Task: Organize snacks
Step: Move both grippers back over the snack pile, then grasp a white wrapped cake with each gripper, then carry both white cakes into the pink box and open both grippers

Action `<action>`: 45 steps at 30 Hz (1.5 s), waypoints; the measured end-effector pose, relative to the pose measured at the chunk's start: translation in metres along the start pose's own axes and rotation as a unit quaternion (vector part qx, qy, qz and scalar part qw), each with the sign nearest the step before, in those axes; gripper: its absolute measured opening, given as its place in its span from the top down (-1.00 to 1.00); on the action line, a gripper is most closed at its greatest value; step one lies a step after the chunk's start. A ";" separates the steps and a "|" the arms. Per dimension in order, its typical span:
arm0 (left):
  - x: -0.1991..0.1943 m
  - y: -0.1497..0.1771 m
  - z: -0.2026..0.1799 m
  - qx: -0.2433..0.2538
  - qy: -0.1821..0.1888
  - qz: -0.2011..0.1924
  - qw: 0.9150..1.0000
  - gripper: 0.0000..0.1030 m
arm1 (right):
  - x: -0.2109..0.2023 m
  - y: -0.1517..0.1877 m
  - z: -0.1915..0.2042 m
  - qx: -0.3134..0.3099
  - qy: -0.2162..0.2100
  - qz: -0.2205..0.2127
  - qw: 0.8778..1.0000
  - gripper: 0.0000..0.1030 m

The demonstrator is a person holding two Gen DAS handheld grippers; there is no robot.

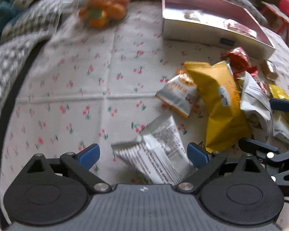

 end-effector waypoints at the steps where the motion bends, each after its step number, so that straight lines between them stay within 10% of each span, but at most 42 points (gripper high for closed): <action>1: 0.003 0.001 0.002 -0.011 0.007 0.011 1.000 -0.89 | 0.002 0.000 0.000 -0.001 0.003 0.001 1.000 -0.77; 9: 0.005 0.012 -0.003 -0.017 0.013 0.011 1.000 -0.82 | 0.010 -0.001 0.001 -0.008 0.018 0.001 1.000 -0.72; 21: -0.007 0.003 0.007 -0.041 0.030 -0.021 0.998 -0.01 | 0.008 -0.004 -0.001 -0.001 0.026 0.000 1.000 -0.20; 45: -0.035 -0.012 0.010 -0.037 0.035 -0.094 0.994 0.13 | -0.026 -0.028 -0.009 0.058 -0.014 -0.031 0.998 0.24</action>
Point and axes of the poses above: each gripper's, at about its wrist camera, not at the fingertips, and x roughly the way its jaws point, z to its left, y to its underside, the point moved 2 cm from there along x, roughly the way its jaws point, and after that the axes turned 1 degree about y, right-handed, at the moved point
